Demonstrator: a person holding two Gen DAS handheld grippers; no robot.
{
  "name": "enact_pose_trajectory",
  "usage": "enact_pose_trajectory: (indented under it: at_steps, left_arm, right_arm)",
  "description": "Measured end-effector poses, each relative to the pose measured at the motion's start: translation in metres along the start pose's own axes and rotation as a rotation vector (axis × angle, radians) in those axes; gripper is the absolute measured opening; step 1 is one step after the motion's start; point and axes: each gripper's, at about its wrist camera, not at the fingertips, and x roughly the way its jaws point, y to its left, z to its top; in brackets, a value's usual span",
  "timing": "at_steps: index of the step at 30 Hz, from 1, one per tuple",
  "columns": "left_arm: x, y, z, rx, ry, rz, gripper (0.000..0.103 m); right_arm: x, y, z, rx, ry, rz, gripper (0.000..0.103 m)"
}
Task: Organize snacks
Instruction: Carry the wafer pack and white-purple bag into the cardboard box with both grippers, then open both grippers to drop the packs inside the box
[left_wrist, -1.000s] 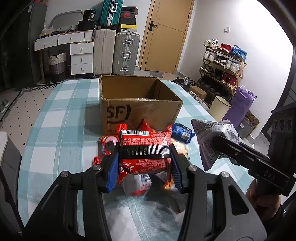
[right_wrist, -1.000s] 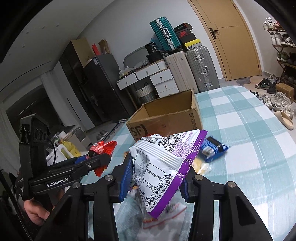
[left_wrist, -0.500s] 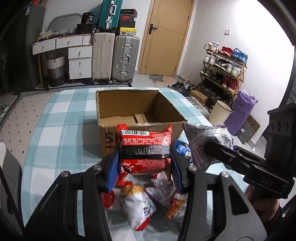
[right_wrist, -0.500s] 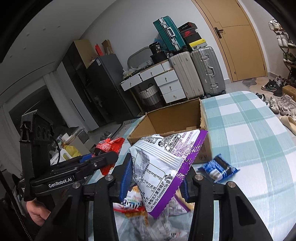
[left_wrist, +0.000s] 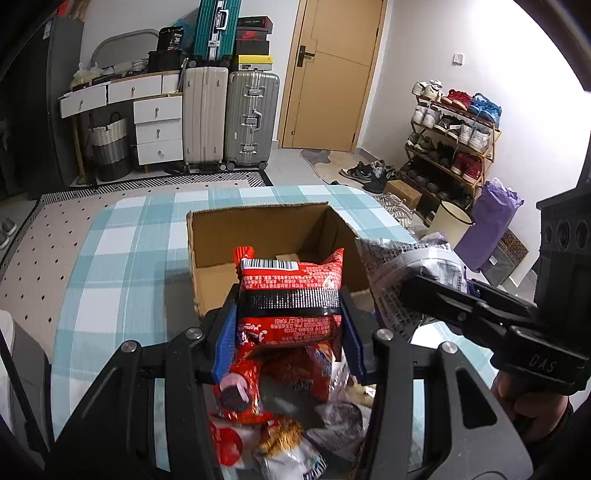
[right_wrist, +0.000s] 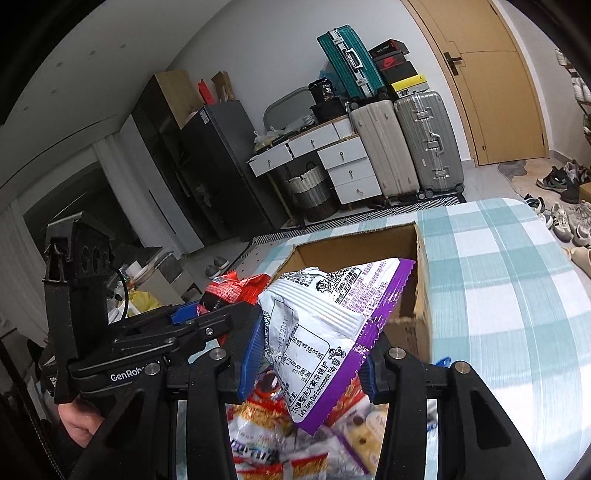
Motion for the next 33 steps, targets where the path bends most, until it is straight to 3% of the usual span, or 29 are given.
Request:
enact_pose_trajectory:
  at_steps: [15, 29, 31, 33]
  left_arm:
    - [0.071, 0.019, 0.045, 0.015, 0.048, 0.008, 0.045]
    - [0.133, 0.034, 0.056, 0.018, 0.104, 0.021, 0.047]
    - [0.139, 0.037, 0.059, 0.006, 0.106, 0.042, 0.050]
    - [0.139, 0.041, 0.057, -0.014, 0.104, 0.043, 0.057]
  right_arm:
    - [0.056, -0.021, 0.048, -0.007, 0.045, -0.008, 0.044]
    - [0.108, -0.048, 0.051, -0.026, 0.111, -0.065, 0.045]
    - [0.113, -0.051, 0.051, -0.025, 0.111, -0.072, 0.046]
    - [0.116, -0.053, 0.051, -0.031, 0.107, -0.090, 0.056]
